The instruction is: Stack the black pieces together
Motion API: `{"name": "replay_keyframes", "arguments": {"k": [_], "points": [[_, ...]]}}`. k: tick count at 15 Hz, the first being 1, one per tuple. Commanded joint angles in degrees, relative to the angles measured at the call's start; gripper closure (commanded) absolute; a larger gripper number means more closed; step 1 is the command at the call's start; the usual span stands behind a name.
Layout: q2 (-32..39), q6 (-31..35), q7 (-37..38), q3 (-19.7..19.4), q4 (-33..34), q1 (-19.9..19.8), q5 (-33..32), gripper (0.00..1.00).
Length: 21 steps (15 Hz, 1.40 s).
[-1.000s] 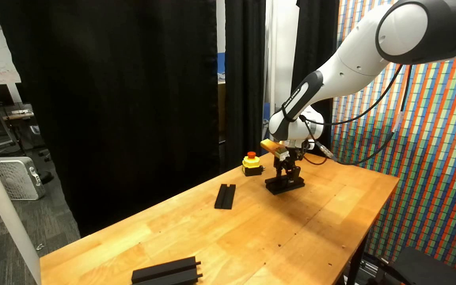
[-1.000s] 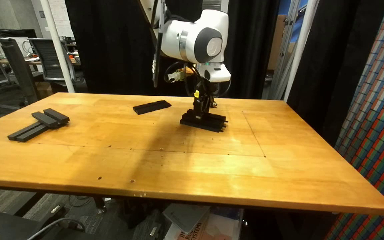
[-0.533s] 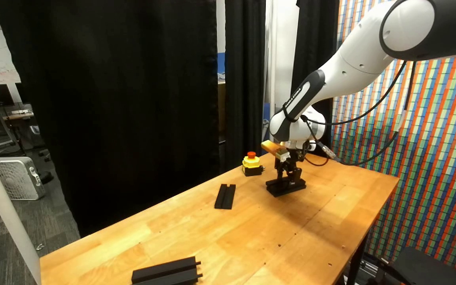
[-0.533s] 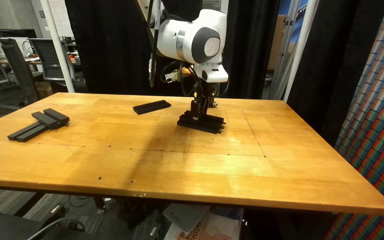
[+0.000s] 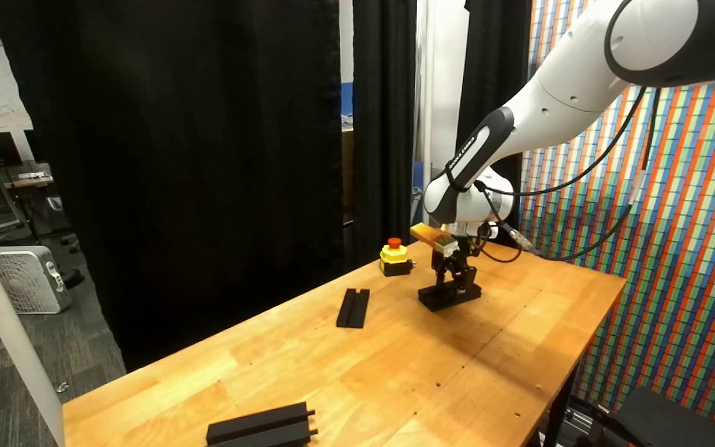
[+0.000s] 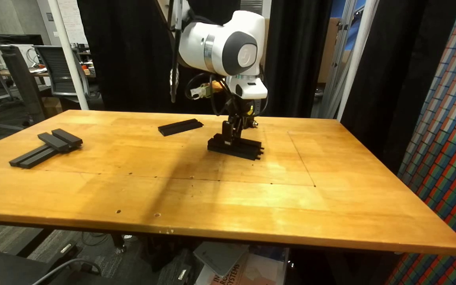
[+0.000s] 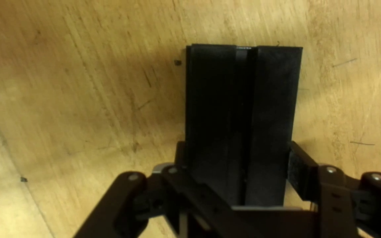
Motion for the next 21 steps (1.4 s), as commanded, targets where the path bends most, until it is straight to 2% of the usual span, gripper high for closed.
{"name": "replay_keyframes", "arguments": {"k": [1,2,3,4,5,7,11,21], "points": [[-1.2,-0.9,-2.0,-0.2,-2.0,0.3,-0.1,0.53],[-1.3,-1.0,-2.4,-0.2,-2.1,0.3,-0.1,0.53],[-1.2,-1.0,-3.1,-0.1,-2.2,0.3,-0.1,0.39],[-1.2,-0.8,-3.8,-0.1,-2.2,0.2,0.0,0.07],[-1.1,-1.5,-3.8,-0.2,-1.9,0.4,-0.2,0.07],[-0.9,-1.6,-4.0,-0.3,-1.8,0.5,-0.3,0.0],[-0.5,-2.1,-4.2,-0.5,-1.4,0.8,-0.7,0.0],[-1.5,-3.3,-2.1,-1.4,0.1,4.2,-7.6,0.0]]}}
